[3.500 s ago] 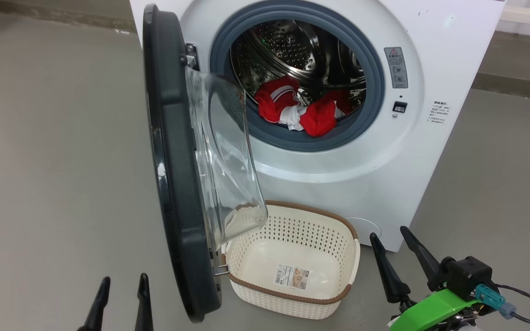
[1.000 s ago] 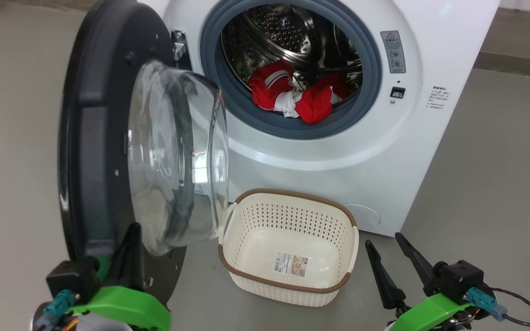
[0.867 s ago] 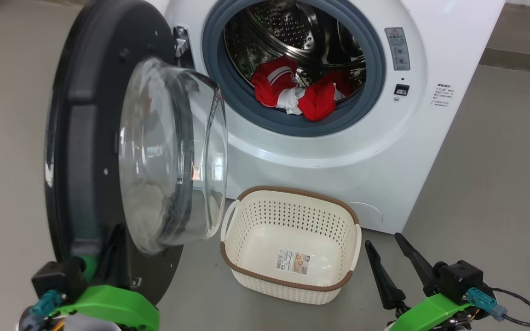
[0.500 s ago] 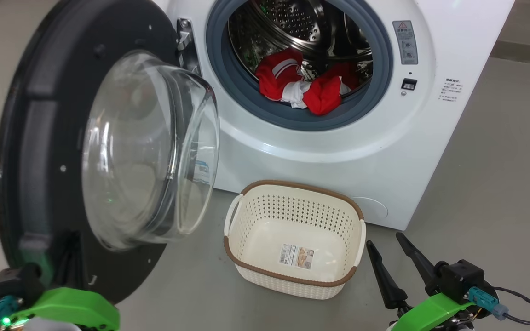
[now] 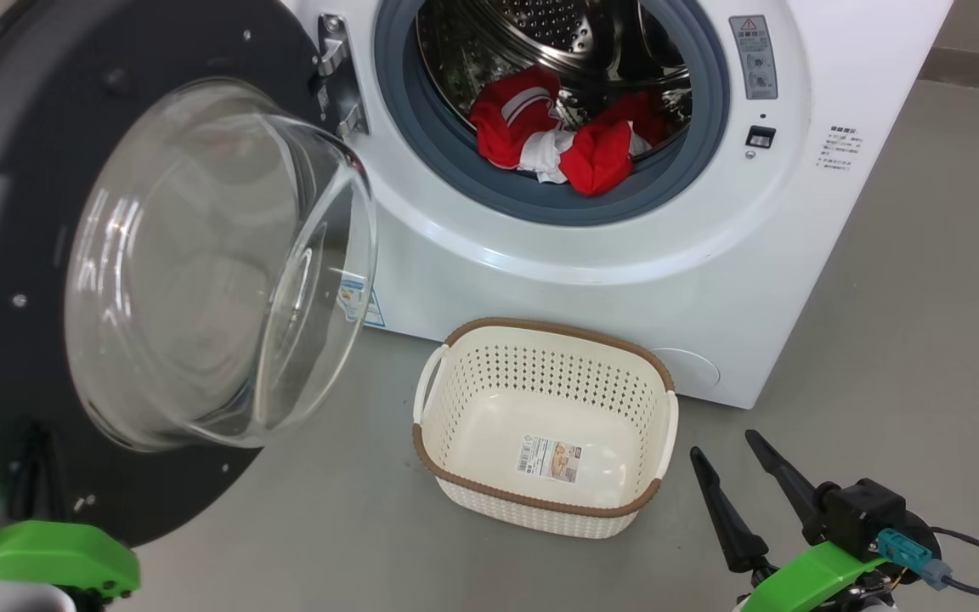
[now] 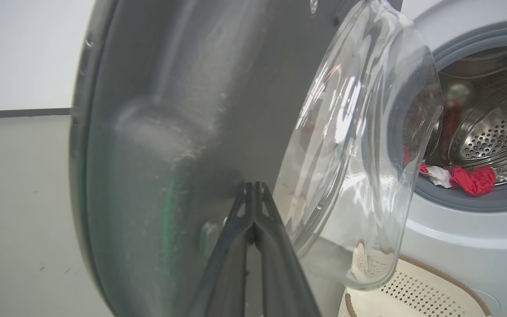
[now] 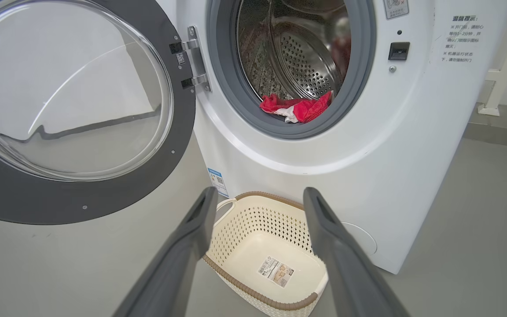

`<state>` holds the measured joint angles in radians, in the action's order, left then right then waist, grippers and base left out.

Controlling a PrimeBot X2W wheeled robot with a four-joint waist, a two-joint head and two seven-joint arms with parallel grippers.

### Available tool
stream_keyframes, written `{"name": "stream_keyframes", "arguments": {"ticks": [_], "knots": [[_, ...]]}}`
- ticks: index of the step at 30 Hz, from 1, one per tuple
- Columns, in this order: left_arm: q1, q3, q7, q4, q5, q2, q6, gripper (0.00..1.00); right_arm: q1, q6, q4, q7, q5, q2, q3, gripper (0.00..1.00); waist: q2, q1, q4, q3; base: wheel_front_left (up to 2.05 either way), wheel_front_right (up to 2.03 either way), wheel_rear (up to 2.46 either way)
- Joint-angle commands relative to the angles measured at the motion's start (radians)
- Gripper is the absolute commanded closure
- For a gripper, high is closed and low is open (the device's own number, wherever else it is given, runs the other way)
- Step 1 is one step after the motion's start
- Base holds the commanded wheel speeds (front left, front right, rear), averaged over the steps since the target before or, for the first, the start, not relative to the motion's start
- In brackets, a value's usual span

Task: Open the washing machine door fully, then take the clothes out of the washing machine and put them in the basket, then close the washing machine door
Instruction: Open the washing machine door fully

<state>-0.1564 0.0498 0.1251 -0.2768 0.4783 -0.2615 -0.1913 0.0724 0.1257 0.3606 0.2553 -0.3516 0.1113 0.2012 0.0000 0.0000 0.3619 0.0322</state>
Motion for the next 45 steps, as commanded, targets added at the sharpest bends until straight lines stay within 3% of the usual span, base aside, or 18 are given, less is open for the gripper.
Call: {"name": "stream_keyframes", "arguments": {"ticks": [1, 13, 27, 33, 38, 39, 40, 42, 43, 45], "knots": [[-0.06, 0.065, 0.014, 0.0, 0.015, -0.061, -0.001, 1.0, 0.046, 0.005, -0.021, 0.006, 0.006, 0.015, 0.017, 0.0, 0.0, 0.0, -0.004, 0.005, 0.0, 0.0, 0.0], [-0.172, 0.112, 0.054, -0.183, 0.053, -0.126, 0.036, 1.0, 0.049, 0.005, -0.025, 0.006, 0.004, 0.042, 0.017, 0.0, 0.0, 0.0, -0.009, 0.022, 0.0, 0.0, 0.0], [-0.28, 0.11, 0.117, -0.393, 0.05, -0.152, 0.079, 1.0, 0.059, 0.005, -0.014, 0.006, -0.007, 0.069, 0.024, 0.0, 0.0, 0.0, -0.03, 0.028, 0.0, 0.0, 0.0], [-0.264, 0.111, 0.129, -0.364, 0.055, -0.131, 0.102, 1.0, 0.056, 0.005, -0.006, 0.006, -0.005, 0.044, 0.021, 0.0, 0.0, 0.0, -0.041, 0.005, 0.0, 0.0, 0.0], [-0.204, 0.13, 0.133, -0.249, 0.074, -0.112, 0.128, 1.0, 0.057, 0.005, -0.009, 0.006, -0.01, 0.023, 0.017, 0.0, 0.0, 0.0, -0.065, -0.017, 0.0, 0.0, 0.0], [-0.19, 0.129, 0.134, -0.217, 0.073, -0.111, 0.133, 0.89, 0.057, 0.005, -0.01, 0.006, -0.011, 0.02, 0.014, 0.0, 0.0, 0.0, -0.07, -0.022, 0.0, 0.0, 0.0], [-0.175, 0.125, 0.133, -0.184, 0.074, -0.106, 0.138, 0.66, 0.055, 0.005, -0.011, 0.006, -0.011, 0.017, 0.011, 0.0, 0.0, 0.0, -0.076, -0.026, 0.0, 0.0, 0.0], [-0.145, 0.11, 0.112, -0.112, 0.084, -0.093, 0.152, 0.33, 0.051, 0.005, -0.013, 0.006, -0.012, 0.012, 0.007, 0.0, 0.0, 0.0, -0.089, -0.036, 0.0, 0.0, 0.0], [-0.129, 0.105, 0.097, -0.076, 0.086, -0.087, 0.15, 0.0, 0.049, 0.005, -0.014, 0.006, -0.012, 0.01, 0.005, 0.0, 0.0, 0.0, -0.096, -0.04, 0.0, 0.0, 0.0], [-0.1, 0.093, 0.07, -0.002, 0.096, -0.072, 0.15, 0.0, 0.046, 0.005, -0.017, 0.006, -0.011, 0.006, -0.001, 0.0, 0.0, 0.0, -0.112, -0.046, 0.0, 0.0, 0.0]]}}
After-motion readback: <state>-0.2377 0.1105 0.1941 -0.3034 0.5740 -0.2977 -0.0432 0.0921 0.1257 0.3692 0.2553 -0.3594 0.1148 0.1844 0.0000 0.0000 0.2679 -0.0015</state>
